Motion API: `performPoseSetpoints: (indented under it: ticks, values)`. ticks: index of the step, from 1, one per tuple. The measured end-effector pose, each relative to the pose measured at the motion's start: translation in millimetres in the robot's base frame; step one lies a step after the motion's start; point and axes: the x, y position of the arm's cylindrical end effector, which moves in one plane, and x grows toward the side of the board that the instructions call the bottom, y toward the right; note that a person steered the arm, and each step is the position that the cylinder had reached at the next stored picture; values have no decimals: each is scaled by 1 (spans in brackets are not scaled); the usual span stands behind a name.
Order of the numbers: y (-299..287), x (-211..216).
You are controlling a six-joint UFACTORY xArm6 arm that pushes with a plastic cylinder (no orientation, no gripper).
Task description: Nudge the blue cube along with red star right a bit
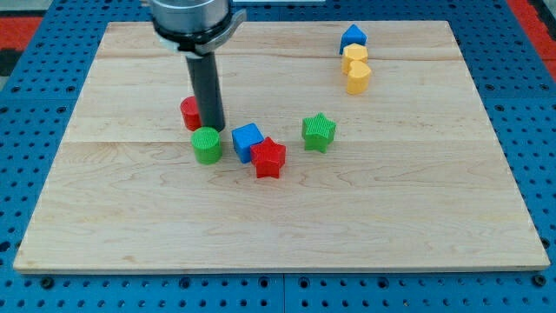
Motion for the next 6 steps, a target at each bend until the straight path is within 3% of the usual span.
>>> performPoseSetpoints:
  ticks: [2,5,6]
  values:
    - [8,54]
    - [36,16]
    - [36,60]
